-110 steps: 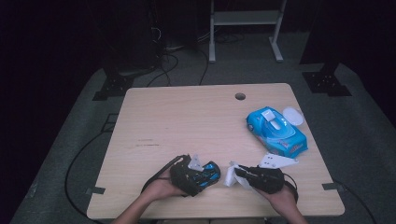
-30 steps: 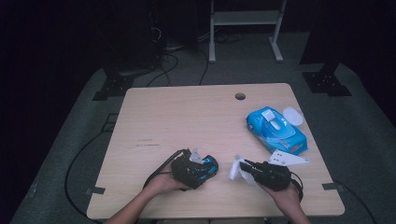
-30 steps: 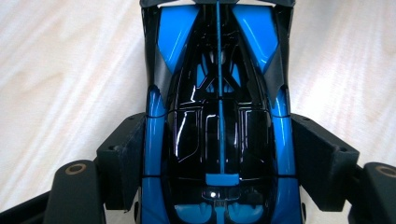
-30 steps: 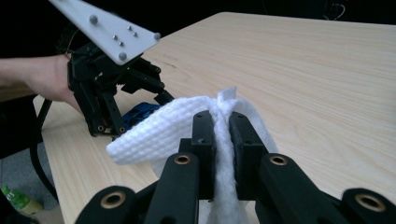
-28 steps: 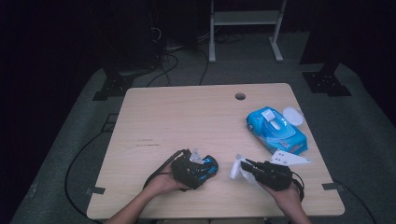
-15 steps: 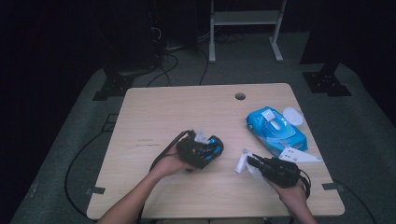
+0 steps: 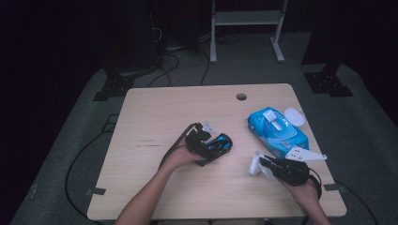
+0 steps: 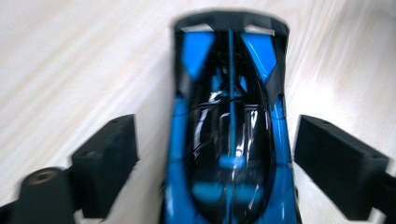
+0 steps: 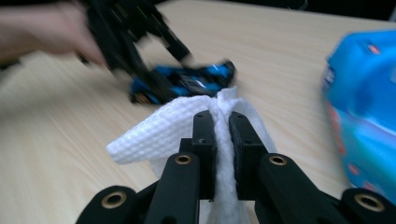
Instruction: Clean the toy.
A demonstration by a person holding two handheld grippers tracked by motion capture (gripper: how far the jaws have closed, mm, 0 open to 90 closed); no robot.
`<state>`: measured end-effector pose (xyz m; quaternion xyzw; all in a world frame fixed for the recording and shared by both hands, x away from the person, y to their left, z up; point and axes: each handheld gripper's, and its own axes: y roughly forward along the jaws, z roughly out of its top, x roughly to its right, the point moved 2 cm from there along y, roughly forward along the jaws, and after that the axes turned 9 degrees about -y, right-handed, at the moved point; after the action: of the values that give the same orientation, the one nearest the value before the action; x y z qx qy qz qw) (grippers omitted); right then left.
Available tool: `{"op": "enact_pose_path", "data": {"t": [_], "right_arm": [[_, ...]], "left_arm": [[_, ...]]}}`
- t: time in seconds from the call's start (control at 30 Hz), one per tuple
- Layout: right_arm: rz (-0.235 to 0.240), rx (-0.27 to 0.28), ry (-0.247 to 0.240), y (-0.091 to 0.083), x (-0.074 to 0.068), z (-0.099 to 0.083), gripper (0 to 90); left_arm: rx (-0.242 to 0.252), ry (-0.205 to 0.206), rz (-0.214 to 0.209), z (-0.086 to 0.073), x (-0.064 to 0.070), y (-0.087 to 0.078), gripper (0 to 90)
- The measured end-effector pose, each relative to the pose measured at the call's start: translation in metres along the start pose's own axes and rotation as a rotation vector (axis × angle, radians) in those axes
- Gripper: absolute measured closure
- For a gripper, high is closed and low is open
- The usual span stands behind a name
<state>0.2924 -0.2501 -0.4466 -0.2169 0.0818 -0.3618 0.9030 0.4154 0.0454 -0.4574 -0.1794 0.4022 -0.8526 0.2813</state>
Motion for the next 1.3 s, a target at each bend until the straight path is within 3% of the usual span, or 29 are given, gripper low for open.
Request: {"op": "enact_pose_path", "data": {"t": [0.03,0.07,0.1,0.13,0.23,0.43,0.6,0.87,1.03,1.3], "right_arm": [[0.005,-0.023,0.001,0.001,0.003,-0.003,81.2],[-0.012,-0.059,-0.006,0.003,0.006,-0.01,80.6],[-0.019,-0.088,0.0,0.004,0.01,-0.015,79.2],[-0.004,-0.114,0.019,0.006,0.013,-0.019,76.1],[-0.014,-0.151,0.034,0.01,0.018,-0.025,59.4],[-0.009,-0.087,0.02,0.004,0.014,-0.009,44.1],[0.001,-0.043,0.021,-0.003,0.011,-0.002,42.1],[0.006,-0.03,0.028,-0.007,0.011,-0.001,39.7],[-0.002,-0.027,0.033,-0.01,0.012,-0.002,39.3],[-0.003,-0.026,0.054,-0.011,0.011,-0.005,38.9]], "left_arm": [[0.046,-0.023,0.011,-0.005,-0.005,-0.017,10.8],[0.046,-0.023,0.011,-0.005,-0.005,-0.017,10.7],[0.071,-0.032,0.029,-0.014,-0.01,-0.032,10.5],[0.071,-0.032,0.029,-0.014,-0.01,-0.032,10.5],[0.119,-0.058,0.053,-0.033,-0.019,-0.057,9.5],[0.166,-0.065,0.055,-0.056,-0.02,-0.077,9.0],[0.192,-0.074,0.05,-0.069,-0.018,-0.086,9.0],[0.228,-0.129,0.04,-0.092,-0.022,-0.096,8.9],[0.218,-0.144,0.077,-0.106,-0.024,-0.1,8.9],[0.253,-0.204,0.096,-0.127,-0.03,-0.105,8.8]]}}
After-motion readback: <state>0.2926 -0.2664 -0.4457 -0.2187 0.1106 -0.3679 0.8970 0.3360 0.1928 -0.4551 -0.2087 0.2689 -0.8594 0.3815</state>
